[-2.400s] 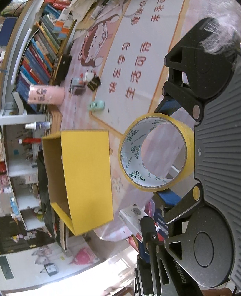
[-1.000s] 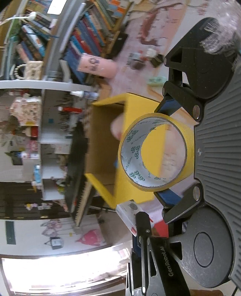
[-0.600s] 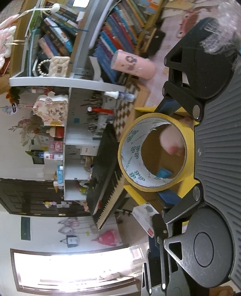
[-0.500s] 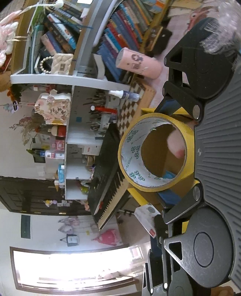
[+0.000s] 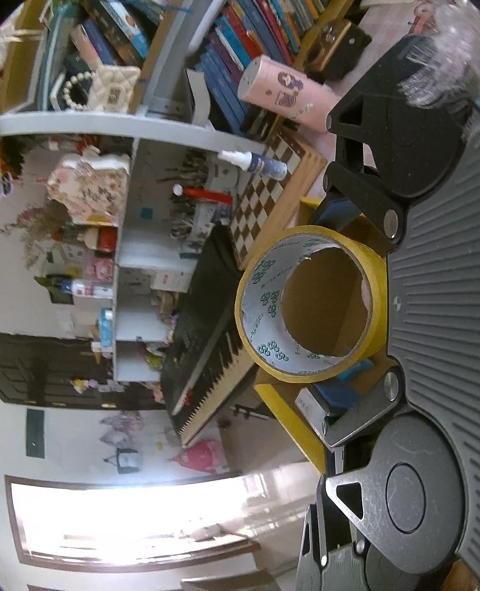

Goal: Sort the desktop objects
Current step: 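Carry the white box and yellow tape with both tools over the yellow box, then open the left tool over the box while the right tool releases the tape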

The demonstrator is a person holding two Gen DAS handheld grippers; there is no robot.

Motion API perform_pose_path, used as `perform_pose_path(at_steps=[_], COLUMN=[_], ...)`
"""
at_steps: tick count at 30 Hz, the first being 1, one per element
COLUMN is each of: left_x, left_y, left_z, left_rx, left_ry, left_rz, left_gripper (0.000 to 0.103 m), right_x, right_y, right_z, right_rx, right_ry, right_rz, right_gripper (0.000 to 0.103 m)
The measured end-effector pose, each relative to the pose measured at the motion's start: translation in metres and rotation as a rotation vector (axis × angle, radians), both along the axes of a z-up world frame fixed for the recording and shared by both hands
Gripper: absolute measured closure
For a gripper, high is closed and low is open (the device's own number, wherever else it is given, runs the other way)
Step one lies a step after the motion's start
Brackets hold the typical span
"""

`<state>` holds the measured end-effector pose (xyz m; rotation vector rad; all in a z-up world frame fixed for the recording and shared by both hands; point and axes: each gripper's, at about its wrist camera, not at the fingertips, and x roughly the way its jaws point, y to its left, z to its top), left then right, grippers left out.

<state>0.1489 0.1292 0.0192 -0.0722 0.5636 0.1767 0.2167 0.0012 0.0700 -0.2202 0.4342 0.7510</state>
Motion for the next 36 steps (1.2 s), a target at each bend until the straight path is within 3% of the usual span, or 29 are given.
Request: perform_pose_path(at_steps=[8, 15, 21, 23, 25, 36], left_x=[0.017, 0.023, 0.023, 0.022, 0.021, 0.009], left_y=[0.004, 0.0, -0.005, -0.005, -0.005, -0.011], left_z=[-0.016, -0.026, -0.025, -0.025, -0.024, -0.017], left_rx=[-0.048, -0.064, -0.048, -0.043, -0.039, -0.003], left_ry=[0.1, 0.148, 0.142, 0.141, 0.132, 0.082], left_rz=[0.008, -0.003, -0.006, -0.002, 0.007, 0.025], left_gripper=[0.09, 0.089, 0.086, 0.081, 0.067, 0.042], right_x=[0.034, 0.047, 0.057, 0.059, 0.062, 0.068], right_y=[0.02, 0.044, 0.066, 0.072, 0.077, 0.098], right_z=[-0.017, -0.028, -0.037, -0.04, -0.042, -0.057], right_rx=[-0.059, -0.136, -0.225, -0.251, -0.273, -0.392], right_ry=[0.139, 0.181, 0.215, 0.213, 0.213, 0.221], right_rz=[0.053, 0.119, 0.179, 0.192, 0.21, 0.27], right_gripper=[0.021, 0.021, 0.021, 0.021, 0.021, 0.021])
